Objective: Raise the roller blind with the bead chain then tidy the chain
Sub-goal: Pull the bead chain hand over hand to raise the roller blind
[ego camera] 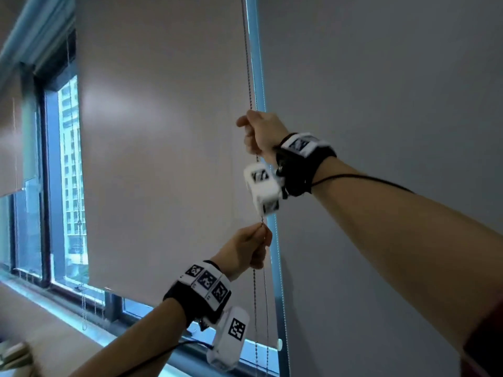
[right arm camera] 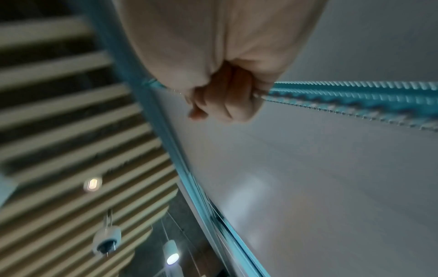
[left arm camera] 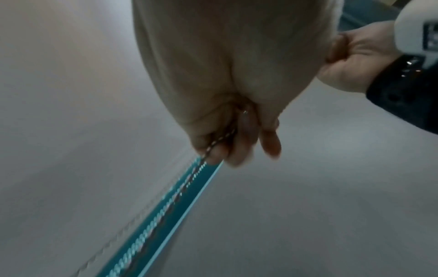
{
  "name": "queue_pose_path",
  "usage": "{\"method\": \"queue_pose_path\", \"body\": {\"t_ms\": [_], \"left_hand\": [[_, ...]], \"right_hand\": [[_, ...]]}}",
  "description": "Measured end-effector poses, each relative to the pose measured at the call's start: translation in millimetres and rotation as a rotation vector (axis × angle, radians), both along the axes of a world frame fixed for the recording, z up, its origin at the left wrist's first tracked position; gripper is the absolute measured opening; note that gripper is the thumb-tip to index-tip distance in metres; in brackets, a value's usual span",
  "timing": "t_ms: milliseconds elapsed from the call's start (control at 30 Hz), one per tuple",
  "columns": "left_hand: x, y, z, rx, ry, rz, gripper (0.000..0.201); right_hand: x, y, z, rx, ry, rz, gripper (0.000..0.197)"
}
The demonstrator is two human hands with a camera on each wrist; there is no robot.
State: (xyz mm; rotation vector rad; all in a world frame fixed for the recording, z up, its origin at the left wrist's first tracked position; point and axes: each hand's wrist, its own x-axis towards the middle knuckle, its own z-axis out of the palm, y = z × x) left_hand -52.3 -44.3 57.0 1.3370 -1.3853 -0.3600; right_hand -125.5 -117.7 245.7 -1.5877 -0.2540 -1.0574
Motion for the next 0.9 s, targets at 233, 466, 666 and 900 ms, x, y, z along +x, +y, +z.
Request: {"method": "queue_pose_path", "body": {"t_ms": [233, 466, 666, 900], "left_hand": [[3.9, 29.3, 89.8, -0.129, 0.15, 0.083, 0.036], [-31.5, 34.1, 175.8, -0.243, 0.158, 0.06, 0.049], [-43.1, 15.7, 158.0, -0.402, 0.061, 0.256, 0.029], [-28.5, 5.9, 68.8, -0.32, 0.079, 0.159, 0.03]], "right_hand": [[-9.4, 9.6, -30.7, -0.091, -0.045, 0.026, 0.04], [-12.8, 7.4, -130.2, -0.302, 0.203, -0.062, 0.039], [-11.8, -7.9, -185.5, -0.306, 0.46, 0.234, 0.032], [-21.2, -23.4, -109.1, 0.13, 0.293, 0.421, 0.042]]}}
